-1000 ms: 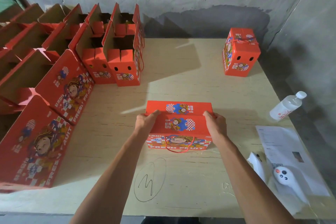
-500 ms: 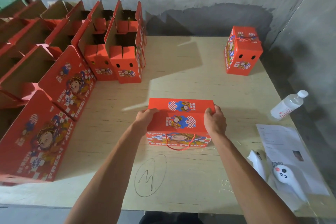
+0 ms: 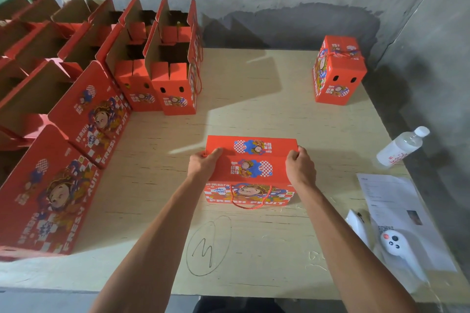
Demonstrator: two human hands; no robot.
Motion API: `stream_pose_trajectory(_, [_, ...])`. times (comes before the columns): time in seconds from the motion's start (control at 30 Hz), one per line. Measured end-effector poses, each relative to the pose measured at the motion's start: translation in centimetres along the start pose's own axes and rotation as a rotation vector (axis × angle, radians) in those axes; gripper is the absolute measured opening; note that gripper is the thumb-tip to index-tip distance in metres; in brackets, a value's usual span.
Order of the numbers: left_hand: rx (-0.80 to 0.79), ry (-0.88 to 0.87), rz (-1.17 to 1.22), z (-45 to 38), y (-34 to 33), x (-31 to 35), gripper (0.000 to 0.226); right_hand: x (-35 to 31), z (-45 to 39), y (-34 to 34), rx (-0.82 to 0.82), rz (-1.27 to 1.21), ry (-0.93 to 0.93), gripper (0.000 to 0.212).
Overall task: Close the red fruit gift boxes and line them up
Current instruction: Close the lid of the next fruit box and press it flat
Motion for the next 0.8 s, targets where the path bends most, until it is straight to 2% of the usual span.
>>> stream_pose_trajectory(0.13, [-0.061, 0.048, 0.107, 0.1, -0.1, 0.0, 0.022, 0.2, -0.6, -0.1, -0.016, -0.001, -0.010, 0.039])
stream_pose_trajectory(0.2, [-0.094, 0.057, 0.061, 0.4, -0.2, 0.1, 0.025, 0.1, -0.7, 0.0, -0.012, 0.009, -0.007, 0.040])
stream_pose_trajectory(0.23, [-0.093, 0.023, -0.038, 0.5, -0.3, 0.5, 0.030, 0.0, -0.6, 0.0, -0.010, 0.015, -0.009, 0.041])
stream_pose_trajectory(0.3, [0.018, -0.161, -0.399, 0.9, 0.2, 2.6, 0.045, 0.0, -0.6, 0.0, -0.009, 0.029, -0.018, 0.043])
stream_pose_trajectory(0.37, [0.202, -0.511, -0.699, 2.9, -0.4, 6.1, 0.048, 0.0, -0.8, 0.0, -0.015, 0.032, -0.025, 0.043])
stream_pose_trajectory(0.4, [0.207, -0.670, -0.766, 4.4, -1.8, 7.3, 0.039, 0.1, -0.9, 0.0, -0.020, 0.032, -0.028, 0.043])
stream_pose_trajectory(0.47, [0.107, -0.803, -0.799, 6.4, -5.1, 7.2, 0.027, 0.3, -1.0, -0.2, -0.031, 0.043, -0.039, 0.042])
stream_pose_trajectory(0.63, [0.168, -0.848, -0.792, 7.9, -6.7, 6.4, 0.024, 0.7, -1.0, -0.5, -0.034, 0.071, -0.042, 0.043])
stream_pose_trajectory(0.8, [0.137, -0.889, -0.810, 7.8, -6.6, 6.8, 0.025, 0.6, -0.8, -0.4, 0.008, 0.066, -0.004, 0.036])
Point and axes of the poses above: each hand's wrist, its own z-axis away from the middle knuckle, its own y-axis out of the back of the hand, x = y × z, the point moved 9 cm from there along -z, towards the middle knuckle, and after that the axes turned 1 degree about z, right-handed, at the moved point
